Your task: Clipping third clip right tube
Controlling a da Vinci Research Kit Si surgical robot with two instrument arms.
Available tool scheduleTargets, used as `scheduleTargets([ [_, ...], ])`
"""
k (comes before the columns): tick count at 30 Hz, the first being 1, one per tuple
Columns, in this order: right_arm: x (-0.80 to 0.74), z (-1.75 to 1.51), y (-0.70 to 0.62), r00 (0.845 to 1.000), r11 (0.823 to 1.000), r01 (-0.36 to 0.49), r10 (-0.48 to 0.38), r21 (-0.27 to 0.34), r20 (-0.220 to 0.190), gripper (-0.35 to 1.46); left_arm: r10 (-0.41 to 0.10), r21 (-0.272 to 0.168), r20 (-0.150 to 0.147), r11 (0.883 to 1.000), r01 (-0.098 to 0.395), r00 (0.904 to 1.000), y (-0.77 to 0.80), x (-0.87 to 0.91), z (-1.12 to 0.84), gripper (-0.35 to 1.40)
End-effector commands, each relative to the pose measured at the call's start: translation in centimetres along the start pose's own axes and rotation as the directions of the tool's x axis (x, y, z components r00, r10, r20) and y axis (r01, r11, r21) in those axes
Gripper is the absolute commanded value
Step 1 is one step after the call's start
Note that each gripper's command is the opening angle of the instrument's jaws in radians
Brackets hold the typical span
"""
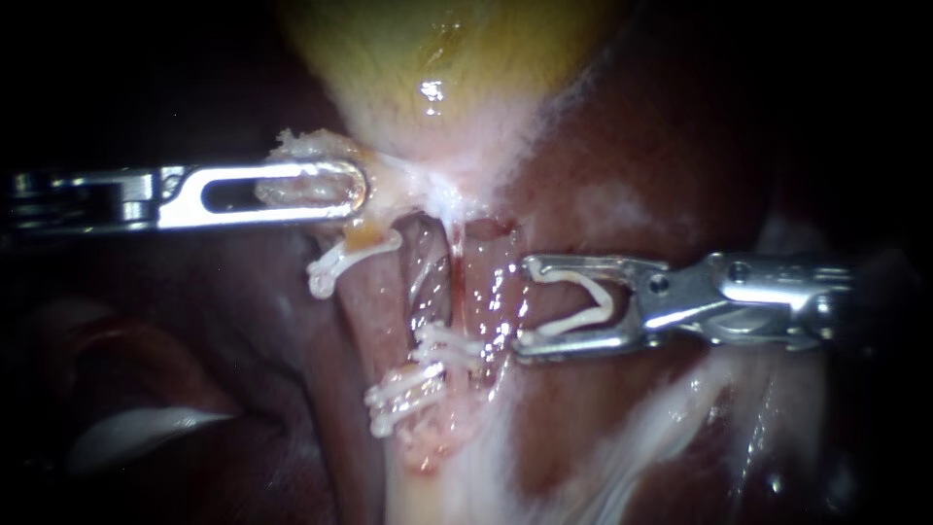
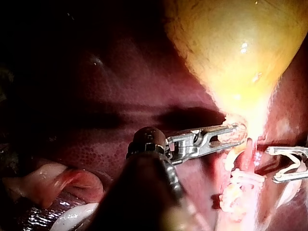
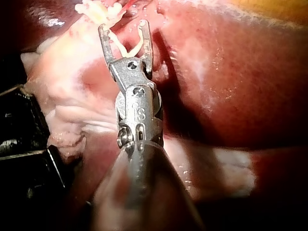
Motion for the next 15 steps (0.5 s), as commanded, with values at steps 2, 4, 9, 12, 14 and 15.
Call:
scheduleTargets([
  [2,-0.02,0.07,0.07,0.999,0.999,-0.037,0.037,0.002,-0.015,0.49,0.0,0.0,-0.001,1.0,0.0,1.0,-0.01,0.0,0.0,-0.35],
  [4,-0.01,0.14,0.15,0.995,0.996,-0.092,0.093,0.011,-0.046,0.49,0.0,0.002,-0.003,1.0,0.0,1.0,-0.01,0.0,0.0,-0.35],
  [9,0.04,0.27,0.21,0.978,0.982,-0.18,0.184,0.053,-0.097,0.49,0.0,0.001,-0.003,1.0,0.0,1.0,-0.01,0.0,0.0,-0.35],
  [12,0.07,0.37,0.21,0.97,0.976,-0.204,0.212,0.077,-0.118,0.49,0.0,0.001,-0.002,1.0,0.0,1.0,-0.02,0.0,0.0,-0.35],
  [14,0.1,0.43,0.22,0.966,0.972,-0.216,0.226,0.094,-0.124,0.49,0.0,0.001,-0.002,1.0,0.0,1.0,-0.02,0.01,0.0,-0.35],
  [15,0.11,0.46,0.22,0.963,0.969,-0.225,0.237,0.101,-0.128,0.49,0.0,0.001,-0.002,1.0,0.0,1.0,-0.01,0.01,0.0,-0.35],
])
